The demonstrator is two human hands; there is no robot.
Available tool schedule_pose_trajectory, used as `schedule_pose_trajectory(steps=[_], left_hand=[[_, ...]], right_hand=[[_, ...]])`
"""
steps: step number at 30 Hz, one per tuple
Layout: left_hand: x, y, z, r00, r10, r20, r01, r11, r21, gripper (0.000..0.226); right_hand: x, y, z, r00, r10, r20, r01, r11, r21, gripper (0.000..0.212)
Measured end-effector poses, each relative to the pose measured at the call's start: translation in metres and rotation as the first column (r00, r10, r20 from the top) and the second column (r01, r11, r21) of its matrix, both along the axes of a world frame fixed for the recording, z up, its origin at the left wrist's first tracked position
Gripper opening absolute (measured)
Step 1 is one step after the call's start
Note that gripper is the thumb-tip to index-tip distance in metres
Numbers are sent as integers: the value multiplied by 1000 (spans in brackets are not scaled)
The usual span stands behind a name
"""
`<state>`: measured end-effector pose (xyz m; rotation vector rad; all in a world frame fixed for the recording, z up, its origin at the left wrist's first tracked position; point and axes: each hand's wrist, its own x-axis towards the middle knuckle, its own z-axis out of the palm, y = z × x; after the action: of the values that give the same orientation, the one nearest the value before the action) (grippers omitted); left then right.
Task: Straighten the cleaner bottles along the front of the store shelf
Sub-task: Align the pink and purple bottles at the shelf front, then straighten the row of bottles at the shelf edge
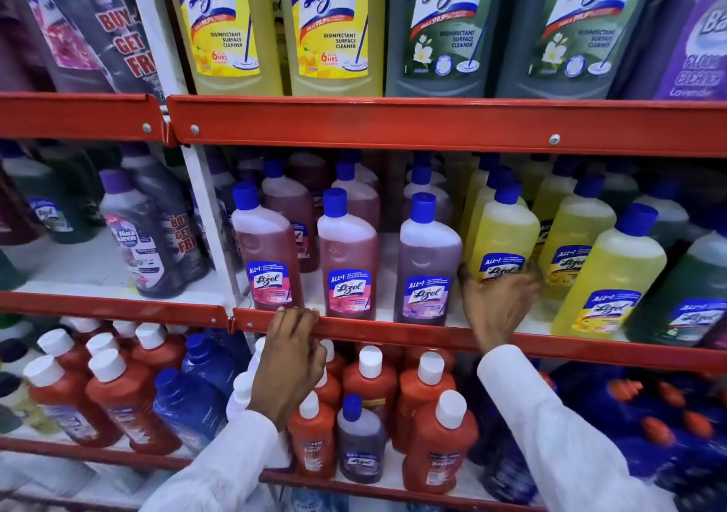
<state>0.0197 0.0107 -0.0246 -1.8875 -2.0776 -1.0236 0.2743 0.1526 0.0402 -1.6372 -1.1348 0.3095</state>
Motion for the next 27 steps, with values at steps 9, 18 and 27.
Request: schedule_pose_trajectory(steps=[9,18,27], left_hand=[[2,1,1,1000,-2,30,2,1000,12,40],[5,1,2,998,22,62,-23,1000,14,37],[4,1,3,999,28,42,-29,1000,11,41]], right_hand=[[14,2,-3,999,45,-6,-45,999,-29,99],[22,-28,-13,999,26,43,-26,1000,15,100],[23,-37,-13,1000,28,7,-29,999,34,100]])
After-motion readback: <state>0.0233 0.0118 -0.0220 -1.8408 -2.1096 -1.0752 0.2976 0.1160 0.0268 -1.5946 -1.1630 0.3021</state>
